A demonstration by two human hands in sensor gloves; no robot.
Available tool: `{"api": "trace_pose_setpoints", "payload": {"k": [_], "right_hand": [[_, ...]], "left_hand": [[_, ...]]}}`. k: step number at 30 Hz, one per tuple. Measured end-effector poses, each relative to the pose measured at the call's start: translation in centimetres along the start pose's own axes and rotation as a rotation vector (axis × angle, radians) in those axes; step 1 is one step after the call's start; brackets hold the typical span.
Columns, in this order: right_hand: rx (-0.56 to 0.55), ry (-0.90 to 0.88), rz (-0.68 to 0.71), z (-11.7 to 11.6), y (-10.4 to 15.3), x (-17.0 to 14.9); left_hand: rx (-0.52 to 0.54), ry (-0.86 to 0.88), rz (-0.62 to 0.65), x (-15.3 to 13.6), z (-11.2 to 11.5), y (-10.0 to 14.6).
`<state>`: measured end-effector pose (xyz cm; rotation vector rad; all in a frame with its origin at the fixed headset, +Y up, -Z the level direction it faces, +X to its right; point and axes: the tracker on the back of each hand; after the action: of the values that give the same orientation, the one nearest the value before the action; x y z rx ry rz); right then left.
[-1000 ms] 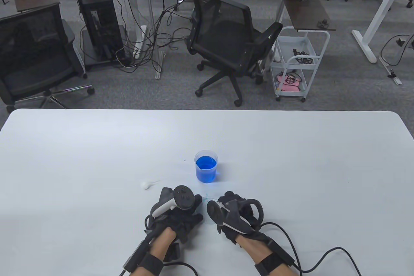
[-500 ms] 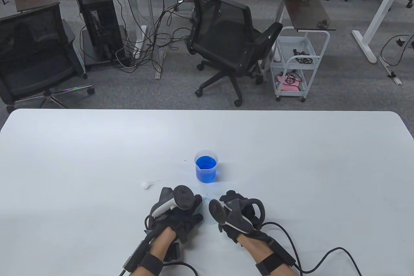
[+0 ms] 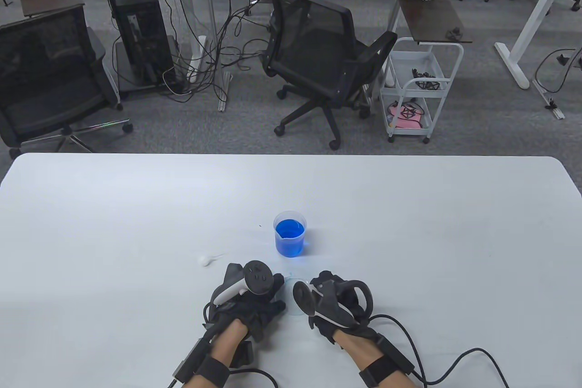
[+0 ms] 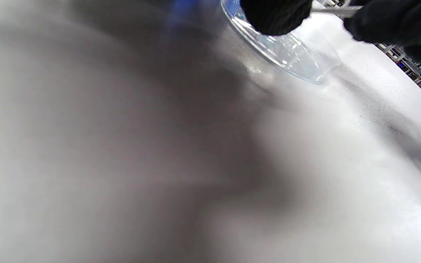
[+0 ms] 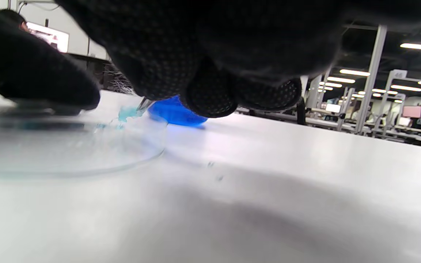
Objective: Dip tweezers-held cotton tuft into dye solution and dot onto culture dish
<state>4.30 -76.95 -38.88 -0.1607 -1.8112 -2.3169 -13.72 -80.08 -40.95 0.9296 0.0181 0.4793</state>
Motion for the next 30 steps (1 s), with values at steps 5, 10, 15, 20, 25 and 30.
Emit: {"api": "trace_pose_setpoints", "payload": {"k": [5,10,15,20,25,30], "right_hand": [[-0.017,-0.015,-0.007,0.7,0.7,-0.6],[0.033,0.033,0.026,-0.7,0.9,0.2],[0.039,0.037,0.031,-0.8,0.9,0.3],[-0.01,-0.014,0.005,1.1,1.4,-0.8],[0.005,-0.005,0.024,0.9,2.0,-0.6],[0.047,0.038,0.055,-0.4,1.9,0.3]], "left_hand": [[-0.001,-0.001,-0.002,0.0,0.0,0.0],[0.0,-0.001,-0.003,0.0,0.0,0.0],[-0.001,0.001,-0.004,-0.1,-0.1,0.0],[-0.001,0.001,-0.005,-0.1,-0.1,0.0],[-0.001,0.001,-0.005,-0.1,-0.1,0.0],[0.0,0.001,-0.007,-0.1,-0.2,0.0]]}}
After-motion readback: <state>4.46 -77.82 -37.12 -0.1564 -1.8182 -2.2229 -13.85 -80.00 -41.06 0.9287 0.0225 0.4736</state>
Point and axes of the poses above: the tracker on the back of each hand, its own x axis roughly to the thumb side, its own y axis roughly from the fingertips to the wrist, z = x × y, and after that the axes turned 1 degree about y, right-handed
